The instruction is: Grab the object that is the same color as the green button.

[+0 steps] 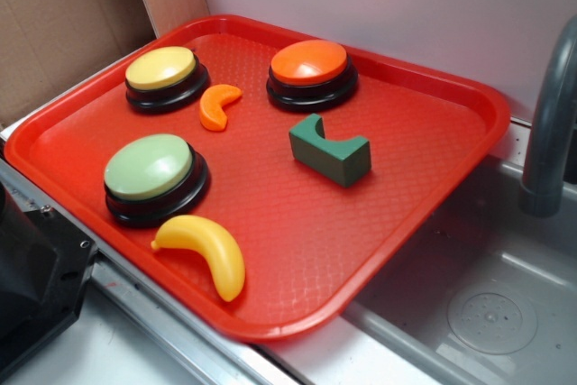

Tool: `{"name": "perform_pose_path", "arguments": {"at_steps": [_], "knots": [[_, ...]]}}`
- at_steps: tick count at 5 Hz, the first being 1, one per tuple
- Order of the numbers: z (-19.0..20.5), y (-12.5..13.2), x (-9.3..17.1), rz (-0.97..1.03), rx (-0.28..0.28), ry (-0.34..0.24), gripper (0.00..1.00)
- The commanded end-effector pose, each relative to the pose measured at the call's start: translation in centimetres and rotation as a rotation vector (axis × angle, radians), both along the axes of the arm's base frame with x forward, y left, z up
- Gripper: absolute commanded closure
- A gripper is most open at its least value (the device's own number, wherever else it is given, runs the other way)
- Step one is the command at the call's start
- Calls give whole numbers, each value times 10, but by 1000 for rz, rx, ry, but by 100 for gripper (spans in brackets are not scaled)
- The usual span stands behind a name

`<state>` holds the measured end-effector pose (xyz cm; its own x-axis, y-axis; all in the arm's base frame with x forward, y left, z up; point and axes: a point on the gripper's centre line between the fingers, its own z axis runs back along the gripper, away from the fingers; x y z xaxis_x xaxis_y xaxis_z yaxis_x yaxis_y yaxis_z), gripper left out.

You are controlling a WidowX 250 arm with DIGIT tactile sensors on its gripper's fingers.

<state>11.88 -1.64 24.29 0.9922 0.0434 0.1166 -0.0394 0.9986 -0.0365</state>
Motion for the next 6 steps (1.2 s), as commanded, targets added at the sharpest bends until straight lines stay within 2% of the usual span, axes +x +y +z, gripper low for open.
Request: {"name": "perform_pose_path", "arguments": {"at_steps": [1,2,3,4,5,6], "knots": [[0,0,0,0,0,0,0],[10,-11,49,-250,146,-19,0],[16,-28,87,-501,201,-25,0],[3,-49,106,-752,302,-23,0],[-34,-68,115,-1027,332,103,0],[-76,-76,111,-1293,278,162,0]]}}
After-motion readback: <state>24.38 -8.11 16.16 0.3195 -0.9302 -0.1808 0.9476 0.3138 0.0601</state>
